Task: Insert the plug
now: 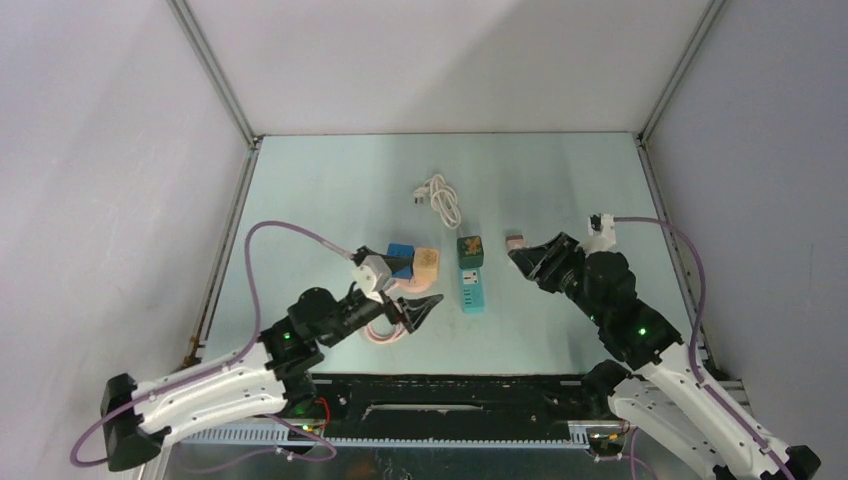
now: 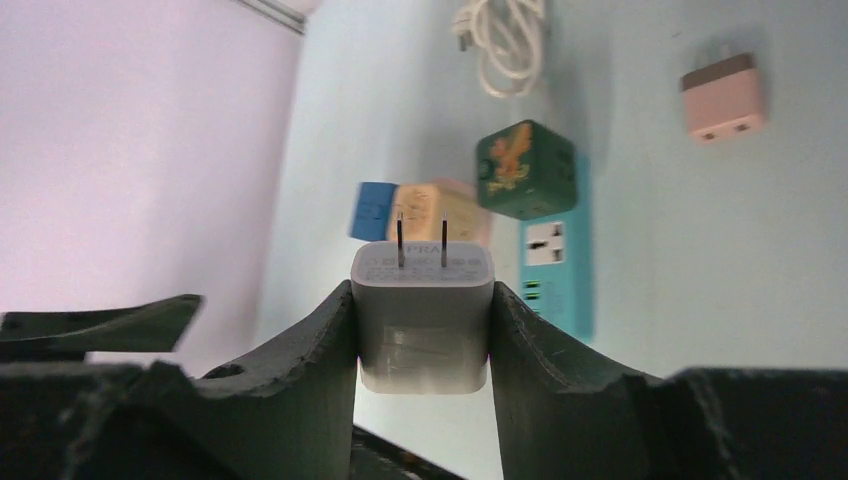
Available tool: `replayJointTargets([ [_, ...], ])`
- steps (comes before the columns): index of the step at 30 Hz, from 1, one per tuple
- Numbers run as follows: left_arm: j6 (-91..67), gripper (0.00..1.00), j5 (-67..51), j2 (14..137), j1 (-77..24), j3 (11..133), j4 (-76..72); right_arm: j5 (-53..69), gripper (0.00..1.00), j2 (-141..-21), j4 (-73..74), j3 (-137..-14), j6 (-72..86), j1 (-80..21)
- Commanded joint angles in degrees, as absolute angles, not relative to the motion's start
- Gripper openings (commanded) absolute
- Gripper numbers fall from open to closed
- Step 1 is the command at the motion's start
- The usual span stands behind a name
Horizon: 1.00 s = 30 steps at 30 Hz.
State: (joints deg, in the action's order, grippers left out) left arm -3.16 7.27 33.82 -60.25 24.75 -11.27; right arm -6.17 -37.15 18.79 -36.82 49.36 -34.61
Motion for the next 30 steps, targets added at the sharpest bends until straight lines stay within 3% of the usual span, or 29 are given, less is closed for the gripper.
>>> replayJointTargets([
  [1,-4.9,1.0,-1.3,42.9,-60.5,26.5,-31.5,-5.3,0.0,-33.7,9.7,-34.1,63.4,-36.4],
  [6,-2.9,1.0,-0.3,52.8,-63.4,30.1,-40.9,-11.9,0.0,-30.2,5.3,-32.8,70.6,-42.4],
  [19,6.5,0.94,15.6,71.1,-72.5,35.9,-62.2,-29.7,0.0,-26.0,3.1,-32.5,74.2,-58.1],
  [24,9.2,0.94,12.7,73.7,-72.7,38.1,-61.9,-31.2,0.0,-24.3,6.2,-32.5,76.5,-58.8],
  [30,13.5,0.84,12.3,75.9,-72.7,44.2,-54.0,-30.3,0.0,-24.3,5.8,-32.5,76.6,-58.7],
])
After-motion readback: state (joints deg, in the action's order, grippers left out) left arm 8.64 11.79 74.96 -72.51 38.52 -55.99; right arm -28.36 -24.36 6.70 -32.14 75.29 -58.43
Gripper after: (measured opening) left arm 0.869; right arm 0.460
